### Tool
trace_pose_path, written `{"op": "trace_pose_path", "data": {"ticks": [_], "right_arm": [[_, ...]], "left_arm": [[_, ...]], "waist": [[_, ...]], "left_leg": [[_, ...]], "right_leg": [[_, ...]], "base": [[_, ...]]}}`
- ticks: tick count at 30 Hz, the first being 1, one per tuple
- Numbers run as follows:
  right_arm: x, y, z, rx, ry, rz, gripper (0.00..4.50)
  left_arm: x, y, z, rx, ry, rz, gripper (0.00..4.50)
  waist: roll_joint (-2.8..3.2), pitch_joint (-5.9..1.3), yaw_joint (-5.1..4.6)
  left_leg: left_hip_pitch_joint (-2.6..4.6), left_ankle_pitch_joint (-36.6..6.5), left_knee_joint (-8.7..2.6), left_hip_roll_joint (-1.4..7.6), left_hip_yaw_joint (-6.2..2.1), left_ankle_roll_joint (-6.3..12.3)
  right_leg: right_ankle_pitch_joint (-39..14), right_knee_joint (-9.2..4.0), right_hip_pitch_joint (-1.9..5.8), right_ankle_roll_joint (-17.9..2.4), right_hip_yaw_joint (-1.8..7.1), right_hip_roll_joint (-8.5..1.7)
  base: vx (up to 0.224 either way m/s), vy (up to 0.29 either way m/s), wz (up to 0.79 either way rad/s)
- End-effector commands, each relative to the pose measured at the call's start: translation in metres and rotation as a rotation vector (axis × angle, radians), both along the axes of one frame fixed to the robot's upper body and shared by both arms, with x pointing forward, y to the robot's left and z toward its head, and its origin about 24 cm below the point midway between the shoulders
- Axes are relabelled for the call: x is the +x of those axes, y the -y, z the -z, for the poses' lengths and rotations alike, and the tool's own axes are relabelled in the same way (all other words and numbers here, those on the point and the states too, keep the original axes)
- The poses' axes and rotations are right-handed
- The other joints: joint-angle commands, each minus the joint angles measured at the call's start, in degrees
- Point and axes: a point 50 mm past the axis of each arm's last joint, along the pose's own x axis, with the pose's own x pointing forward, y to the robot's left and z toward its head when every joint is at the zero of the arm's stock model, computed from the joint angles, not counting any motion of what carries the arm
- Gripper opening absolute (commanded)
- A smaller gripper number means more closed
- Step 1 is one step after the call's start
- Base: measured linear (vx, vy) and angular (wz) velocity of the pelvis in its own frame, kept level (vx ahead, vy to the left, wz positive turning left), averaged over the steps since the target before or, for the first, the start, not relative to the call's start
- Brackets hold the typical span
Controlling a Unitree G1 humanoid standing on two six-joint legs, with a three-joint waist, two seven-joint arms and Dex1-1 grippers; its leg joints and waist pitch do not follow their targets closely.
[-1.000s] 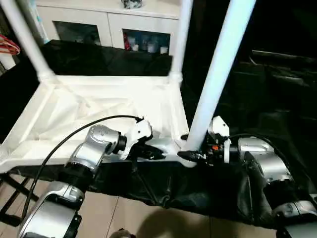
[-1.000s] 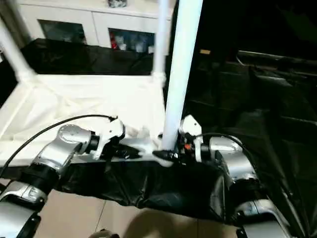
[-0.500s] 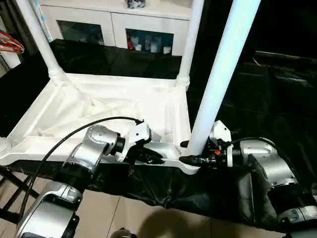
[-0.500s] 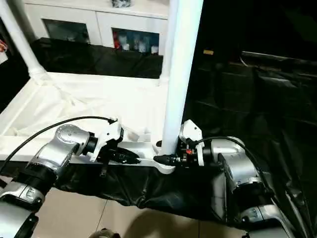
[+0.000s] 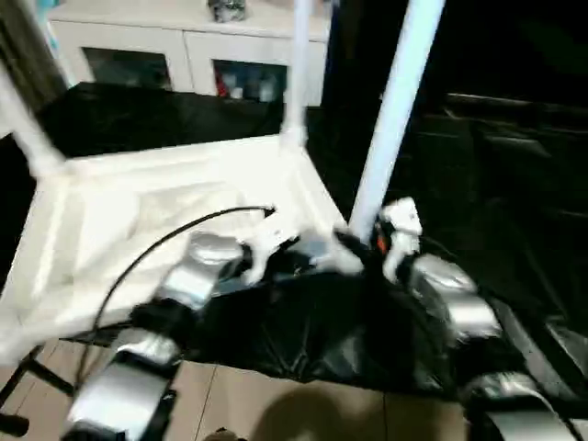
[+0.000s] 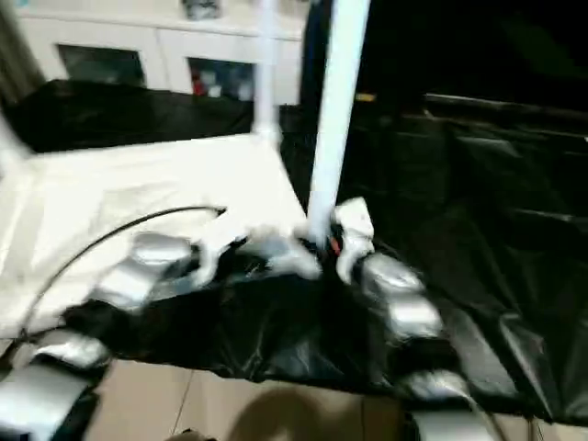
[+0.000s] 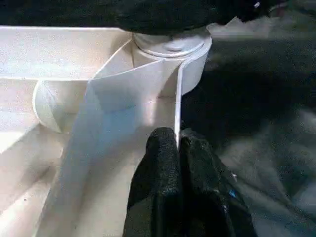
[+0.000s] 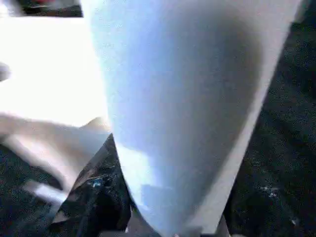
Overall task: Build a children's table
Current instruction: Rotate leg to tighten
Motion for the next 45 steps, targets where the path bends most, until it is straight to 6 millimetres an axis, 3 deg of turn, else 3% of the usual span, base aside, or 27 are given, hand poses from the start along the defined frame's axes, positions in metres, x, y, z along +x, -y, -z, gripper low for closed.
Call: {"op": "trace_pose_path", "data": {"ticks": [1,4,7,8,11,15,21,25,27,28,33,35,45], "right_arm": [[-0.018,-0.044,0.036,0.013,-0.186,-0.035,1.96],[-0.012,-0.053,0.032,0.008,-0.182,0.024,1.96],[-0.01,-0.06,0.029,-0.001,-0.151,0.024,1.96],[-0.01,-0.062,0.028,0.023,-0.146,-0.001,2.66],[-0.011,-0.063,0.025,0.082,-0.142,-0.078,2.72],[-0.01,-0.06,0.025,0.052,-0.13,-0.104,3.17],[-0.017,-0.039,0.02,-0.007,-0.106,-0.387,3.17],[-0.025,-0.027,0.016,-0.019,-0.109,-0.564,3.17],[-0.033,-0.019,0.013,-0.024,-0.115,-0.688,3.17],[-0.035,-0.017,0.012,-0.025,-0.117,-0.719,3.17],[-0.048,-0.008,0.008,-0.022,-0.155,-0.884,3.17],[-0.056,-0.001,0.008,-0.041,-0.189,-0.968,2.92],[-0.073,0.013,0.006,-0.056,-0.273,-1.096,2.31]], "left_arm": [[0.014,0.034,-0.034,-0.123,0.15,-0.063,0.0],[0.015,0.042,-0.034,-0.119,0.165,-0.093,0.0],[0.013,0.047,-0.034,-0.124,0.171,-0.092,0.0],[0.012,0.047,-0.033,-0.126,0.17,-0.076,0.0],[0.008,0.044,-0.032,-0.135,0.163,-0.008,0.0],[0.005,0.041,-0.031,-0.141,0.154,0.035,0.0],[0.0,0.021,-0.029,-0.127,0.106,0.14,0.0],[-0.001,0.01,-0.031,-0.122,0.087,0.17,0.0],[-0.001,0.002,-0.031,-0.116,0.07,0.194,0.0],[-0.002,0.001,-0.031,-0.115,0.065,0.203,0.0],[-0.004,-0.006,-0.033,-0.114,0.04,0.242,0.0],[-0.006,-0.011,-0.033,-0.116,0.02,0.27,0.0],[-0.011,-0.027,-0.033,-0.097,-0.029,0.338,0.0]], "waist": [[0.04,-2.9,-0.4],[0.1,-3.08,-0.39],[-0.03,-3.42,-0.08],[-0.17,-3.4,-0.04],[-0.15,-3.42,0.1],[-0.04,-3.34,-0.1],[-0.12,-3.32,-0.14],[0.01,-3.35,0.67],[-0.33,-3.29,0.76],[-0.17,-3.4,1.13],[-0.51,-3.41,1.72],[-0.48,-3.42,2.07],[-0.53,-3.43,3.01]], "left_leg": [[1.16,-20.8,-4.83,3.52,-2.46,-1.19],[1.05,-20.2,-4.87,3.52,-2.4,-1.25],[0.84,-17.4,-4.67,3.44,-1.98,-0.06],[0.71,-16.2,-4.64,3.36,-1.84,0.63],[0.48,-15.2,-4.48,3.25,-1.78,2.08],[0.49,-15.4,-4.69,3.43,-1.89,1.88],[0.36,-15.1,-4.55,3.53,-1.79,2.94],[0.6,-14.3,-4.49,3.89,-1.55,3.29],[0.49,-14.5,-4.53,3.95,-1.52,3.3],[0.64,-14.0,-4.4,4.04,-1.51,3.45],[0.44,-12.9,-4.38,4.01,-1.56,3.64],[0.48,-12.0,-4.28,4.07,-1.47,4.29],[0.49,-12.1,-4.3,4.08,-1.55,3.5]], "right_leg": [[-28.4,-5.79,1.13,-8.4,2.9,-5.18],[-25.8,-5.59,1.31,-8.9,2.93,-5.12],[-18.5,-4.85,1.71,-10.6,3.11,-4.95],[-16.3,-4.63,1.88,-11.2,3.15,-4.86],[-16.9,-4.75,2.26,-11.3,3.1,-5.09],[-18.5,-4.8,2.15,-11.0,2.99,-4.98],[-17.4,-4.64,2.41,-11.8,2.99,-4.9],[-16.2,-4.37,2.24,-12.8,2.88,-4.75],[-16.3,-4.32,2.35,-12.9,2.9,-4.8],[-15.9,-4.27,2.28,-12.9,2.93,-4.9],[-16.6,-4.24,2.32,-12.5,2.9,-5.0],[-15.1,-4.14,2.21,-12.7,2.94,-4.9],[-16.9,-4.23,2.08,-11.9,2.94,-5.06]], "base": [[0.0,0.0,0.0],[0.0,0.0,0.0],[0.0,0.0,0.0],[0.0,0.0,0.0],[0.0,0.0,0.0],[0.0,0.0,0.0],[0.0,0.0,0.0],[0.0,0.0,0.0],[0.0,0.0,0.0],[0.0,0.0,0.0],[0.0,0.0,0.0],[0.0,0.0,0.0],[0.0,0.0,0.0]]}}
